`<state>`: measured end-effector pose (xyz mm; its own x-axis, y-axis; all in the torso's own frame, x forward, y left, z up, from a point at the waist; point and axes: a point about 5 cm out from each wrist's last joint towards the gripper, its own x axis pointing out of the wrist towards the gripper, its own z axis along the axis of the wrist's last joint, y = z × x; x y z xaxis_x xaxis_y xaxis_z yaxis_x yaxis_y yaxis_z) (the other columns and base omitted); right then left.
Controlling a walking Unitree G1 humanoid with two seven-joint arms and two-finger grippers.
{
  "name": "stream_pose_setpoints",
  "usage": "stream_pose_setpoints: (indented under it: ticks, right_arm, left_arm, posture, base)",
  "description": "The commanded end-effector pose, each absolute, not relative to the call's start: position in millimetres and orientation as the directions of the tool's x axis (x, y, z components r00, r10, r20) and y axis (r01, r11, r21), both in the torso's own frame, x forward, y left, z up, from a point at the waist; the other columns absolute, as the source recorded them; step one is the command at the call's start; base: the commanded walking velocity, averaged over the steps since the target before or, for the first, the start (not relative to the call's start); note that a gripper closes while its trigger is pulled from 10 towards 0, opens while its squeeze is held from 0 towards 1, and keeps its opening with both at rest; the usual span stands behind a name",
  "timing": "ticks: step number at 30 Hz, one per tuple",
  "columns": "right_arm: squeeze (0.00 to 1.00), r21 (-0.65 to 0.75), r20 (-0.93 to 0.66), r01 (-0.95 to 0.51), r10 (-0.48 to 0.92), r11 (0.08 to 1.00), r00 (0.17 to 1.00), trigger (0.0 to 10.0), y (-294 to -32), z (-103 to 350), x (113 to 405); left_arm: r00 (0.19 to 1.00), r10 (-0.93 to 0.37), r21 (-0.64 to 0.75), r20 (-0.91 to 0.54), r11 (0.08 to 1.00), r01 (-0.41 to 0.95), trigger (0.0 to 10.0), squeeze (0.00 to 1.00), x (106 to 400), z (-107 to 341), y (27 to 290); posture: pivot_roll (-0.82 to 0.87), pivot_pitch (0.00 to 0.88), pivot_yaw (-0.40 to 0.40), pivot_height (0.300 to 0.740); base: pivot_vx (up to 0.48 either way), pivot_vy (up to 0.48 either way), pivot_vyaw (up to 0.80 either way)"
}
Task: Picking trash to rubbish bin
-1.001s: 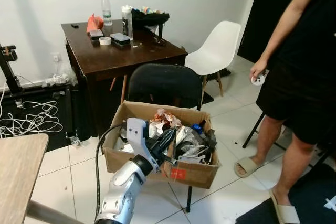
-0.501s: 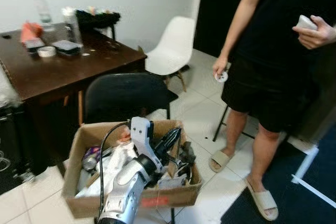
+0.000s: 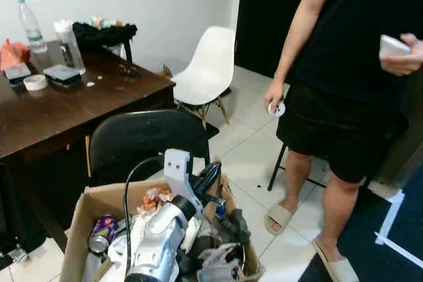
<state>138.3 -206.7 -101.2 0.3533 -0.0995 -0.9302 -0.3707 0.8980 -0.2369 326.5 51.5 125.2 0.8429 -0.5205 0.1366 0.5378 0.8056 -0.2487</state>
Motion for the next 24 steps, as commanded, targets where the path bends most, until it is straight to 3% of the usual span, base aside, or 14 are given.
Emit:
stream_pose_setpoints:
  ticks: [1,4,8,16,17,24]
  right_arm:
    - [0.0,-0.206,-0.939,-0.377,-0.074,0.903,0.336,10.0,-201,-104,133]
    - [0.0,-0.204,-0.939,-0.376,-0.072,0.904,0.336,10.0,-200,-104,133]
    - [0.0,-0.2,-0.94,-0.374,-0.069,0.905,0.335,10.0,-200,-104,132]
    - [0.0,-0.2,-0.941,-0.377,-0.07,0.904,0.331,10.0,-200,-105,131]
    - [0.0,-0.2,-0.941,-0.378,-0.07,0.904,0.33,10.0,-200,-105,131]
    - [0.0,-0.202,-0.94,-0.379,-0.07,0.903,0.333,10.0,-202,-104,131]
  left_arm:
    - [0.88,-0.463,-0.239,0.108,0.847,0.475,10.0,0.0,330,121,56]
    - [0.919,-0.385,-0.227,0.082,0.891,0.393,10.0,0.0,335,118,68]
    - [0.987,-0.161,-0.134,-0.018,0.978,0.157,10.0,0.0,344,103,111]
    - [0.997,-0.023,-0.085,-0.078,0.996,0.017,10.0,0.0,343,88,136]
    - [0.996,0.0,-0.081,-0.093,0.997,-0.007,10.0,1.0,342,84,139]
    - [0.99,0.007,-0.035,-0.14,0.999,-0.012,10.0,1.0,336,69,136]
  posture:
    - [-0.09,0.072,0.045,0.74]
    - [-0.09,0.075,0.049,0.74]
    - [-0.09,0.076,0.049,0.74]
    - [-0.09,0.075,0.048,0.74]
    - [-0.09,0.075,0.048,0.74]
    - [-0.1,0.068,0.047,0.74]
  base:
    - [0.0,0.0,0.0]
    - [0.0,0.0,0.0]
    - [0.0,0.0,0.0]
    - [0.0,0.0,0.0]
    - [0.0,0.0,0.0]
    - [0.0,0.0,0.0]
